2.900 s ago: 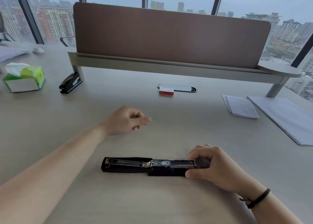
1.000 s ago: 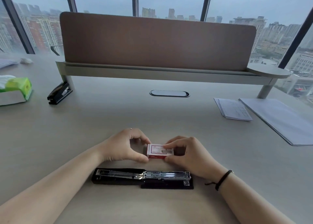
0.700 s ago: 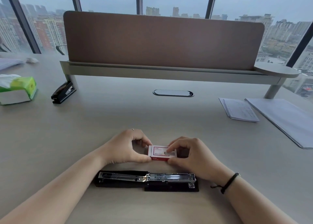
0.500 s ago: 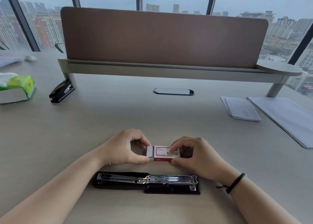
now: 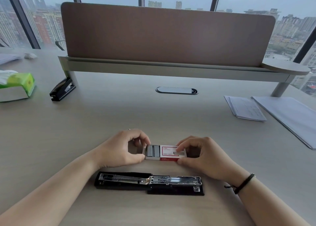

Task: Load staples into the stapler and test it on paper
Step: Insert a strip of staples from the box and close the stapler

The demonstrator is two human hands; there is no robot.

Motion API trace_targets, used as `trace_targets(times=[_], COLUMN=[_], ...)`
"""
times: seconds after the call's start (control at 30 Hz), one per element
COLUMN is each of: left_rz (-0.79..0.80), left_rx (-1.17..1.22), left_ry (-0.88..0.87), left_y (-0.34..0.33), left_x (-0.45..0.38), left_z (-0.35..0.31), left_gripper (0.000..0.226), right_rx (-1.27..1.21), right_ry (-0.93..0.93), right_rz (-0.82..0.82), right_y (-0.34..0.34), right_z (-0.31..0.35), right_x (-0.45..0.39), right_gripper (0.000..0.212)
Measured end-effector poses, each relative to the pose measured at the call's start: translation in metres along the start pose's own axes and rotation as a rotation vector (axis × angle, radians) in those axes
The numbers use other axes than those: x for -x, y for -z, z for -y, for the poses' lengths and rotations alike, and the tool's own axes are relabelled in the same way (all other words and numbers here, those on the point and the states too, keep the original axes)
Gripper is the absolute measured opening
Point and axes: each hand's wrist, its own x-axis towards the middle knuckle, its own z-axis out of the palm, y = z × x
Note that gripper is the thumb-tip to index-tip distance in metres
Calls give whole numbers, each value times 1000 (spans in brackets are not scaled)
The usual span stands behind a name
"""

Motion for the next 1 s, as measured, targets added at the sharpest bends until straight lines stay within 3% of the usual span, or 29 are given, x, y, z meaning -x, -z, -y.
trace_targets(times=[0.3,0.7,1.0], left_rz=[-52,-54,-46], left_rx=[49,-18,-35], left_ry=[5,69,-9], left_y=[-5,-5,-4], left_x=[-2,-4,-1], left_z=[-3,-1,-1], left_gripper=[14,31,34], right_rx=[7,8,28], right_ry=[2,15,15], right_rz=[-9,-18,-13], right_y=[-1,-2,0], right_z=[-1,-3,-1], right_x=[0,-1,1], right_gripper=[18,19,18])
